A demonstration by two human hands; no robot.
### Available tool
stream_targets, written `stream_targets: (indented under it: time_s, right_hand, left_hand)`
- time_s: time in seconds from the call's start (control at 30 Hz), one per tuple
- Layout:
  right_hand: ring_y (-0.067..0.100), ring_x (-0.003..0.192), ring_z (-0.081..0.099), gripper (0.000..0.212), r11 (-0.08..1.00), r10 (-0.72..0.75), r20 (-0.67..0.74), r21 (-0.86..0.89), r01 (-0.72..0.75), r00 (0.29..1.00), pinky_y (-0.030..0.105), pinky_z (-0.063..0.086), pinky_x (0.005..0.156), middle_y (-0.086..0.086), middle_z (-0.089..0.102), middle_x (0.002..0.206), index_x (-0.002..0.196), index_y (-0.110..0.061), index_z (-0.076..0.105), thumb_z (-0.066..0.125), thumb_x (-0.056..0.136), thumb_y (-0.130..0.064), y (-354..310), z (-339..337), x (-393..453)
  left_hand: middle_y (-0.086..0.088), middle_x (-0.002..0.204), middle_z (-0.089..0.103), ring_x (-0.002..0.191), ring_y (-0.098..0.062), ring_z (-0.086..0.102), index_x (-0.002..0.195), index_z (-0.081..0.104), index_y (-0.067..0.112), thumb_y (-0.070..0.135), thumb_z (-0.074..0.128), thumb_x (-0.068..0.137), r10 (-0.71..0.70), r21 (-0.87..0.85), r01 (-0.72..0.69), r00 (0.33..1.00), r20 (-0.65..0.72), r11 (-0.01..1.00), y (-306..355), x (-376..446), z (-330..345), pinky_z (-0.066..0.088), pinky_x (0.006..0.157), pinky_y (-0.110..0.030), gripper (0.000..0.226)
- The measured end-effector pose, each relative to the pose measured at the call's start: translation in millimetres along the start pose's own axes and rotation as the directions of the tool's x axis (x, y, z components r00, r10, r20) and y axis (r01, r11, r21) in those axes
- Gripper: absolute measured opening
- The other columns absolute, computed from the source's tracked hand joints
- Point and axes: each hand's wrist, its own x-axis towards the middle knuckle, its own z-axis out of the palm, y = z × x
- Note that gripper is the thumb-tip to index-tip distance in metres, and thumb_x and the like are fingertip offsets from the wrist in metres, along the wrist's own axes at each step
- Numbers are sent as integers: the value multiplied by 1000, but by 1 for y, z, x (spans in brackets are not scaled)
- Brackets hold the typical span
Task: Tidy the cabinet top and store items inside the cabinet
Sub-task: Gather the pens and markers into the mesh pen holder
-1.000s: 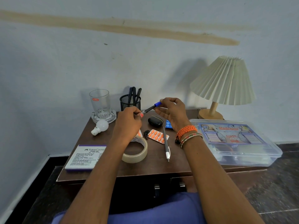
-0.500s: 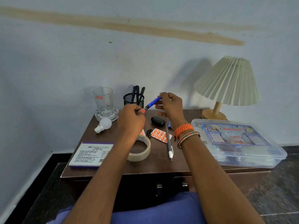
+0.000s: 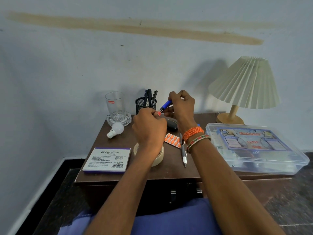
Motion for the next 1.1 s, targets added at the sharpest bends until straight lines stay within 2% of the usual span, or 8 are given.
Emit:
stream_targets:
  time_s: [0.23, 0.4, 0.47, 0.53, 0.67, 0.8, 0.97, 1.1]
  right_hand:
    - [24, 47, 61, 12, 999, -5, 49, -40, 7, 999, 31, 56, 49, 12, 60, 62, 79, -7, 46, 55, 88, -7, 7, 7, 2]
    - [36, 70, 67, 12, 986, -66, 72, -151, 76, 995, 53, 58, 71, 15, 68, 73, 89, -19, 50, 58, 84, -13, 13, 19, 0]
    - [38, 76, 69, 19, 979, -85, 101, -178, 102, 991, 52, 59, 71, 20, 69, 80, 100, -18, 50, 59, 85, -11, 14, 21, -2]
    - [38, 77, 70, 24, 982, -77, 128, -160, 98, 989, 50, 60, 68, 23, 69, 84, 106, -16, 49, 60, 85, -10, 15, 20, -1]
    - [31, 75, 72, 31, 983, -32, 162, -175, 60, 986, 36, 60, 59, 20, 70, 90, 112, -13, 49, 65, 86, -9, 18, 19, -1]
    - [20, 60, 69, 32, 993, 15, 181, -117, 6, 983, 25, 56, 52, 18, 69, 86, 112, -8, 47, 64, 86, -2, 20, 19, -2]
    - [26, 70, 70, 34, 998, 62, 166, -40, -56, 984, 32, 61, 69, 22, 68, 88, 109, -10, 49, 63, 83, 7, 25, 18, 3]
    - [26, 74, 71, 39, 994, 97, 127, 46, -103, 987, 32, 61, 71, 18, 67, 82, 111, -10, 55, 61, 81, 14, 29, 13, 8]
  left_hand:
    - [0, 80, 61, 68, -9, 45, 95, 69, 12, 16, 52, 92, -8, -46, 8, 1000, -8, 999, -10, 5, 2, 25, 50, -14, 18]
    - [-5, 91, 68, 79, -15, 57, 101, 69, 10, 15, 53, 92, -37, -163, 44, 998, 43, 986, -15, 12, 7, 36, 56, -18, 19]
    - [-5, 88, 67, 82, -17, 60, 100, 71, 9, 13, 55, 91, -57, -251, 75, 996, 75, 965, -17, 19, 5, 43, 64, -22, 19]
    - [-2, 83, 64, 78, -13, 58, 100, 71, 8, 14, 56, 91, -48, -260, 69, 995, 86, 963, -21, 25, 1, 44, 64, -22, 19]
    - [-5, 88, 68, 82, -17, 59, 101, 71, 9, 16, 56, 91, 5, -159, 6, 997, 71, 987, -31, 33, -5, 43, 72, -26, 19]
    - [-11, 98, 70, 92, -24, 63, 104, 69, 9, 14, 58, 90, 42, -80, -35, 995, 86, 996, -37, 37, -8, 50, 78, -35, 19]
    - [-7, 99, 69, 92, -23, 63, 102, 68, 14, 18, 60, 90, 47, -41, -42, 993, 108, 998, -40, 39, -9, 50, 78, -35, 16]
    - [-7, 92, 70, 86, -25, 64, 101, 68, 15, 29, 54, 93, -3, 105, -29, 957, 292, 994, -47, 45, -8, 52, 81, -40, 21]
